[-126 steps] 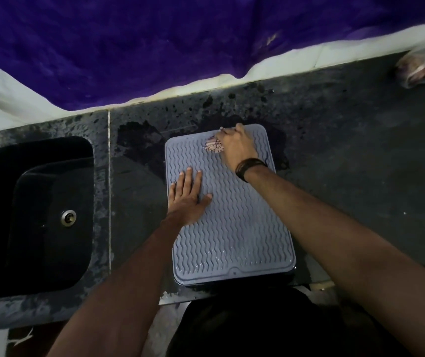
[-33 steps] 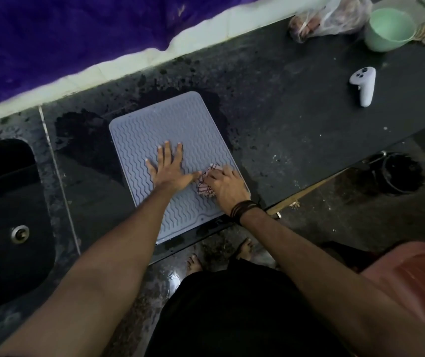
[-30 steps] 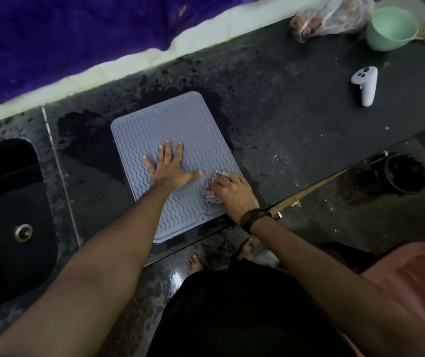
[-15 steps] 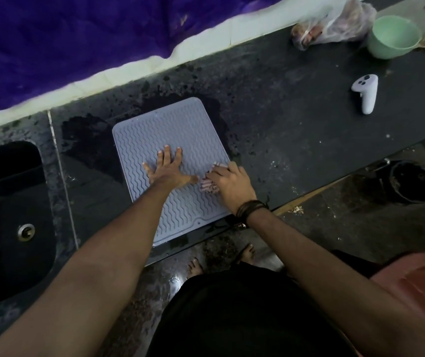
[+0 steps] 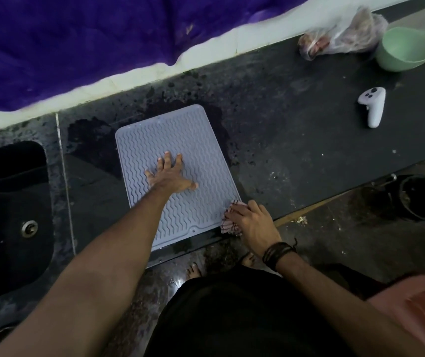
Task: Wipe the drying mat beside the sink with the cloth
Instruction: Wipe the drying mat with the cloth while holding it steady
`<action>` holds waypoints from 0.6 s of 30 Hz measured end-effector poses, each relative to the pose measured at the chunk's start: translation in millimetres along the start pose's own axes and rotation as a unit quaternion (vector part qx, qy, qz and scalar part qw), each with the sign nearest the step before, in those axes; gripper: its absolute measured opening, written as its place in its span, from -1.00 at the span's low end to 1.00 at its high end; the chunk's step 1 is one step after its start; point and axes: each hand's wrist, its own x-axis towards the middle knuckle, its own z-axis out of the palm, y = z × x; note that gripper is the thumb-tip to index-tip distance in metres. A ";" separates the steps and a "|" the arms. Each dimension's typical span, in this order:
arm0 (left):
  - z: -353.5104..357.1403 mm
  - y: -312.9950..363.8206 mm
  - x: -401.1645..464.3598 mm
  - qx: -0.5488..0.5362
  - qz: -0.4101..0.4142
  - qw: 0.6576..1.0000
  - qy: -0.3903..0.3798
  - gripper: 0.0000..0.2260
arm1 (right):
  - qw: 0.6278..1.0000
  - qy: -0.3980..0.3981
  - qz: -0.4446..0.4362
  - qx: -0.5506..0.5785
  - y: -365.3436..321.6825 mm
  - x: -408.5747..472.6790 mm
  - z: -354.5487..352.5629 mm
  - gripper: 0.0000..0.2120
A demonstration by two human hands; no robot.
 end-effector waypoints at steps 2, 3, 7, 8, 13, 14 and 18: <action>-1.1 -0.3 -0.8 -0.008 0.000 1.000 -0.001 0.04 | 1.000 0.008 0.016 0.019 1.4 20.1 -10.4 -0.51; -1.0 0.3 -1.0 -0.008 -0.001 1.000 -0.001 0.04 | 0.999 0.013 0.019 0.025 2.0 34.3 -14.9 -0.52; -1.9 3.2 -0.2 -0.009 -0.011 1.000 0.001 0.04 | 0.999 -0.026 0.020 0.022 7.0 93.7 -22.0 -0.49; -2.1 3.7 0.3 -0.008 -0.014 1.000 0.004 0.04 | 0.999 -0.043 0.019 0.014 8.5 100.4 -19.0 -0.48; 0.0 3.7 3.6 -0.016 -0.019 1.000 0.005 0.04 | 0.999 -0.043 -0.002 -0.002 18.1 65.9 -0.5 -0.49; 0.5 2.9 4.1 -0.018 -0.018 1.000 0.004 0.05 | 0.999 -0.039 -0.005 0.004 20.8 52.3 2.3 -0.48; 3.7 1.1 4.3 -0.011 -0.012 1.000 0.011 0.05 | 0.999 -0.039 0.005 0.001 30.3 0.1 4.4 -0.41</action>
